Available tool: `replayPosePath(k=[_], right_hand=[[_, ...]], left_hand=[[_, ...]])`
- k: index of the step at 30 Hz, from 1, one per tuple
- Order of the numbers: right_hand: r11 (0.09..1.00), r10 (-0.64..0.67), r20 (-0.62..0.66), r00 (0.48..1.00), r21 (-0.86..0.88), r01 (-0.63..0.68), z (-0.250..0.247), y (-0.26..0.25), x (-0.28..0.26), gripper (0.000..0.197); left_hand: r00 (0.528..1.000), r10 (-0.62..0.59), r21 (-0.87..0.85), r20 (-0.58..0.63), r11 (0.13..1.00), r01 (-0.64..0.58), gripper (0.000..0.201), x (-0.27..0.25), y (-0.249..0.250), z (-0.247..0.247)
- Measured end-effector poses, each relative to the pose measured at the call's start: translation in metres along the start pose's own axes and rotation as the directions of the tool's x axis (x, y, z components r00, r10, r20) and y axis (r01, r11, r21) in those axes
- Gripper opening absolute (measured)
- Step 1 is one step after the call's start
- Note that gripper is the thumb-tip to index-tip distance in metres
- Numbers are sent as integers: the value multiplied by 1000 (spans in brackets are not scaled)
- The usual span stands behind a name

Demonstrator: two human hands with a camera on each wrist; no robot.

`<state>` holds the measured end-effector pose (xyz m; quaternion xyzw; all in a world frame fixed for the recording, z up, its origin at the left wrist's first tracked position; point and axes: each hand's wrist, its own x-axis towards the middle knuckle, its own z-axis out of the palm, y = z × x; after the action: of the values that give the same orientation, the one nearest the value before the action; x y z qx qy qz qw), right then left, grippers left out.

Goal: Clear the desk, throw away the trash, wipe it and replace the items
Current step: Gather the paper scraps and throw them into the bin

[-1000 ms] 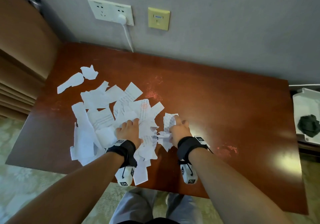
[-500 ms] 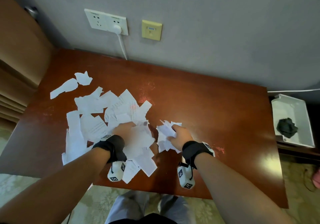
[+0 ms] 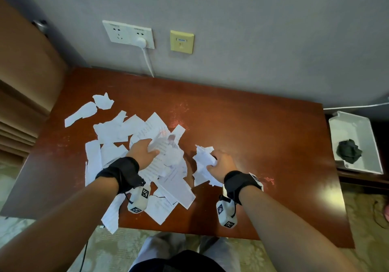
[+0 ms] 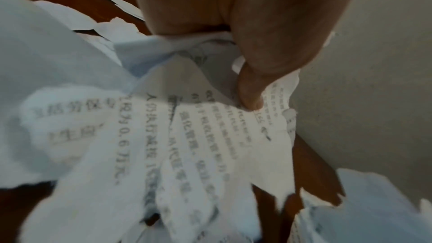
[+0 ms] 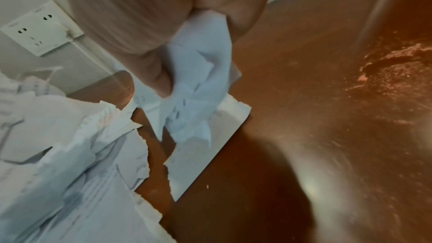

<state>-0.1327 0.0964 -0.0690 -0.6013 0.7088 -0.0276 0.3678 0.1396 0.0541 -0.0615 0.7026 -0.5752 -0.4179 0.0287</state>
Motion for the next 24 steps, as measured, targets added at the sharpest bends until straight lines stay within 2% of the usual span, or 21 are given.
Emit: replayPosePath(k=[3,6,8,13,15,19,21,24], right_hand=[[995,53,36,998,80,-55,5,2,2,60],[994,109,133,985,4,-110,18,7,6,89],[990,130,177,976,-69,-119,28,8,8,96],[969,132,169,977,-230,-91,51,10,10,75],[950,134,187,973,-303,-73,59,12,10,76],[909,111,89,990,-411,-64,62,12,12,65],[863,79,58,995,-504,-39,61,13,12,59],[852,42,70,997,-524,1,58,15,13,52]], left_hand=[[998,31,20,61,999,-33,38,-4,0,3],[992,63,94,109,993,-74,50,-3,2,24],[990,80,161,118,982,-98,59,1,4,44],[971,44,416,235,898,-141,76,4,2,87],[978,41,499,205,855,-141,75,3,-2,97],[991,48,625,127,772,-118,59,3,-4,107],[991,38,669,126,735,-114,48,3,-2,107],[984,30,700,174,699,-145,32,5,3,103]])
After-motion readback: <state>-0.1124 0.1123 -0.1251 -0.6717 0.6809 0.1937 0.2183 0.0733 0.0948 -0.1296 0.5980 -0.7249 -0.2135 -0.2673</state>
